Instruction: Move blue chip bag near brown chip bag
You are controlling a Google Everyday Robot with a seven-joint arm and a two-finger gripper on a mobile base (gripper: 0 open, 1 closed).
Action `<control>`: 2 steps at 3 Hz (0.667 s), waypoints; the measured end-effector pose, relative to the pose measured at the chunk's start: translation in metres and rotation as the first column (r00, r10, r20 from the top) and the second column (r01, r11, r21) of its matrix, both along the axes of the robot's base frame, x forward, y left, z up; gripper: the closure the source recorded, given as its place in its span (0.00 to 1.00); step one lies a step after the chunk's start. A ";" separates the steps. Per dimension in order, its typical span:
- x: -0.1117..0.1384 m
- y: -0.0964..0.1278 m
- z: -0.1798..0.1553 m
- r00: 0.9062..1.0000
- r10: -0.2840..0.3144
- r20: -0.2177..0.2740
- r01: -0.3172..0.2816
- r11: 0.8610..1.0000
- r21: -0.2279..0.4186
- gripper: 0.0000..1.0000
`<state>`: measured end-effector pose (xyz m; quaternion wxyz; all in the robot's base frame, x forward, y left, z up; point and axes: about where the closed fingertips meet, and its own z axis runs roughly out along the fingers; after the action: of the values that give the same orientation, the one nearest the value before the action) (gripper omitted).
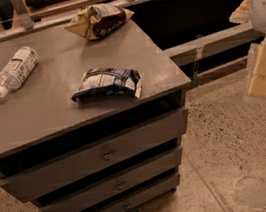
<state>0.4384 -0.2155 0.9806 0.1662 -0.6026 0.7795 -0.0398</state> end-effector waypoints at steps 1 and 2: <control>0.000 0.000 0.000 1.000 0.000 0.000 0.000 1.000 0.000 0.00; 0.012 0.001 0.007 0.996 -0.071 0.050 0.065 0.991 0.113 0.00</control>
Offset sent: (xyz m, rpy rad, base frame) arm 0.0408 -0.0015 0.0224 0.3578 -0.1566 -0.2201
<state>0.4504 -0.2140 0.9875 0.2190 -0.5641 0.7959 -0.0185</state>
